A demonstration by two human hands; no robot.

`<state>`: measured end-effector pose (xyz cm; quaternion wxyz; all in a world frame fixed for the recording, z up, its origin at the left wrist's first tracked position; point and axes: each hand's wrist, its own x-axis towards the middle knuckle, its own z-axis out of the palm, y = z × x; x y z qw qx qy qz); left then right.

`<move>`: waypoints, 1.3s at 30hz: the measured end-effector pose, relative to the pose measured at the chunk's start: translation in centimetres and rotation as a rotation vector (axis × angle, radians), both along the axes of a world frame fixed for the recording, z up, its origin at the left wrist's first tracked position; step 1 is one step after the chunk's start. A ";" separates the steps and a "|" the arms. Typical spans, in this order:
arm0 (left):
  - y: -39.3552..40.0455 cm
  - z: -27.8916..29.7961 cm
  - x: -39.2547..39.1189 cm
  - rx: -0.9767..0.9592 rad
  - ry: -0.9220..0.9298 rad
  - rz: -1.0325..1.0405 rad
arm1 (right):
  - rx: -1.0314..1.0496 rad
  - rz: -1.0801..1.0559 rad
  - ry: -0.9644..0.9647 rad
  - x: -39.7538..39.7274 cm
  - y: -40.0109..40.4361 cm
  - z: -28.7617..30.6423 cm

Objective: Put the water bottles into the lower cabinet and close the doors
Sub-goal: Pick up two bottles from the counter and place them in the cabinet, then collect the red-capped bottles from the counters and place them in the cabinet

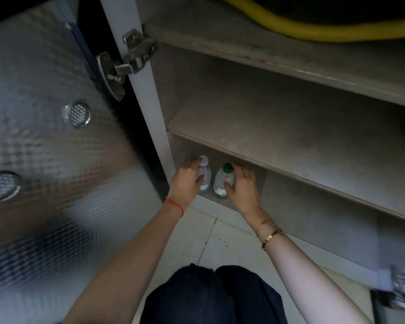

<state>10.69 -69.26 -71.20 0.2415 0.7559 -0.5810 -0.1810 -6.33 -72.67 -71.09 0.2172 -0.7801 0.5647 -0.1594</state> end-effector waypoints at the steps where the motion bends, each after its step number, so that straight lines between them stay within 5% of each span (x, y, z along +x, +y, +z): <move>1: 0.8 0.9 0.0 0.007 0.001 -0.002 | 0.015 0.002 0.005 -0.2 0.6 0.9; 8: 8.1 11.6 -0.9 0.086 0.025 0.044 | 0.113 0.062 -0.005 -1.3 6.0 11.9; 25: 28.2 50.2 -4.8 -0.087 -0.145 0.202 | 0.059 0.207 -0.019 -7.0 19.7 48.8; 39: 38.6 63.1 -1.7 -0.198 -0.140 0.452 | -0.103 0.354 -0.099 -3.7 24.7 62.3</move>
